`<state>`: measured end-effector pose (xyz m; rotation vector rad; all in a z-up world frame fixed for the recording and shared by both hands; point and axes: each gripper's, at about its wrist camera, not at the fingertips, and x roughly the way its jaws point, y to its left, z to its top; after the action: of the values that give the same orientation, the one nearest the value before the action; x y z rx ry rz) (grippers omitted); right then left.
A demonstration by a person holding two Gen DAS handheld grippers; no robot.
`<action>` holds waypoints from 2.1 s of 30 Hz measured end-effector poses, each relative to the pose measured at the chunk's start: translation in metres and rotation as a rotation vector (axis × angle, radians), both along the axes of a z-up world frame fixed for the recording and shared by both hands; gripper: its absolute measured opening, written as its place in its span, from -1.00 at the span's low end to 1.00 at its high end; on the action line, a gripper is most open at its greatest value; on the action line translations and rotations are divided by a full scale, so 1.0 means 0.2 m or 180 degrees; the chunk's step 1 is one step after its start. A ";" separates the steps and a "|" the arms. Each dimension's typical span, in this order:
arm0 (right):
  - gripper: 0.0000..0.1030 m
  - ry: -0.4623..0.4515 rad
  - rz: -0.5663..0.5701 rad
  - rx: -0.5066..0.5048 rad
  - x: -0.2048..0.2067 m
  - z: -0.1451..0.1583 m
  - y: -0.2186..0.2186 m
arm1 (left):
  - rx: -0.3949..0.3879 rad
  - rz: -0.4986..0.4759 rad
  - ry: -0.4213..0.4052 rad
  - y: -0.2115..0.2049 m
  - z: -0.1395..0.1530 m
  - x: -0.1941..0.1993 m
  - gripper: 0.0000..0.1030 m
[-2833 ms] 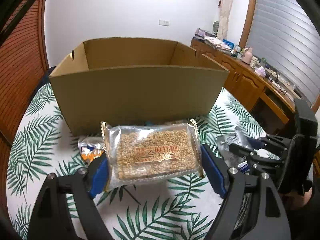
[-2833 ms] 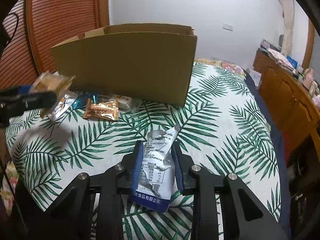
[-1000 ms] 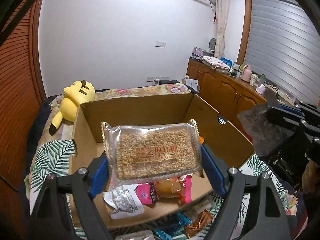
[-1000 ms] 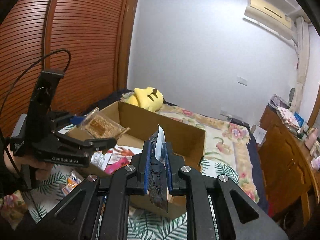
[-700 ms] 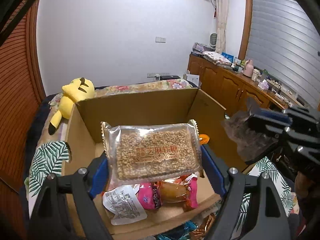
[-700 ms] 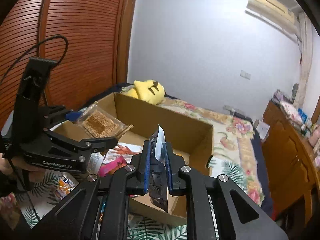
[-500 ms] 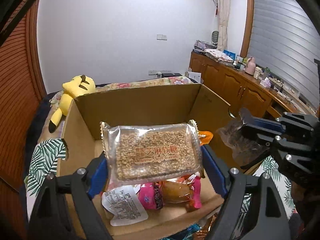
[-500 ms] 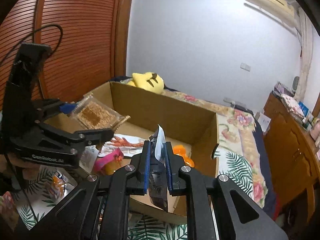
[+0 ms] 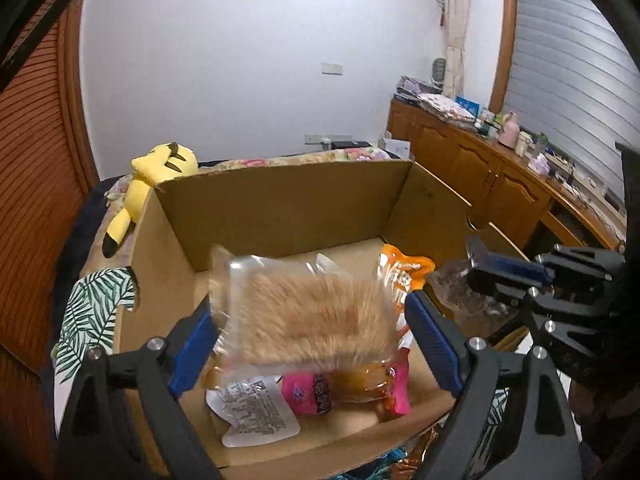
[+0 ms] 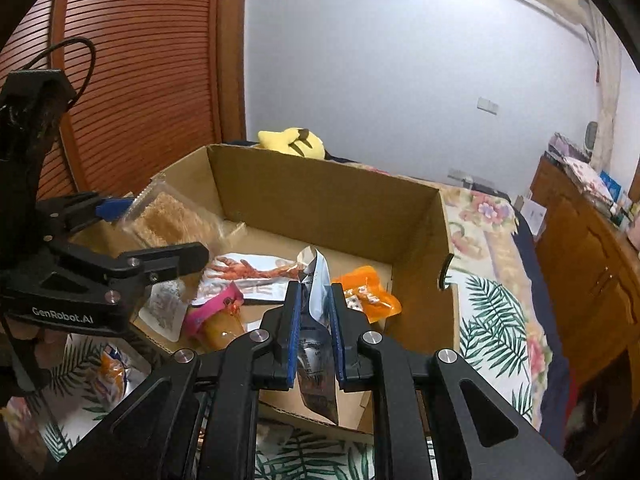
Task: Organize snacks
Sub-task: 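Carry both packs over the box and open both tools to drop them inside, then move both tools back toward the remaining snacks beside the box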
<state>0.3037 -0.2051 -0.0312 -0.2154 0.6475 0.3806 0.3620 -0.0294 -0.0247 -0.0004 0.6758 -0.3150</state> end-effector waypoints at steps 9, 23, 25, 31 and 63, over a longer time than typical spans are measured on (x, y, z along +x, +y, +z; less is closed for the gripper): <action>-0.78 0.0036 0.0014 0.0027 0.00 -0.01 0.02 | -0.0010 0.0105 -0.0143 0.04 0.04 -0.03 0.89; -0.18 -0.0012 0.0006 0.0086 -0.03 0.01 0.02 | -0.0091 0.0174 -0.0315 0.11 0.14 -0.11 0.89; 0.05 -0.0023 -0.0007 0.0082 -0.04 0.02 0.02 | -0.0096 0.0171 -0.0330 0.11 0.15 -0.12 0.89; 0.32 -0.0086 -0.0017 0.0123 -0.09 0.07 0.01 | -0.0091 0.0157 -0.0382 0.11 0.19 -0.20 0.90; 0.32 -0.0163 0.0136 0.0283 -0.69 0.15 0.09 | -0.0122 0.0075 -0.0118 0.34 -0.05 -0.72 0.90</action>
<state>0.1658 -0.1880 -0.0021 -0.1541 0.5751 0.4427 0.2171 0.0381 -0.0356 -0.0391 0.6324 -0.3045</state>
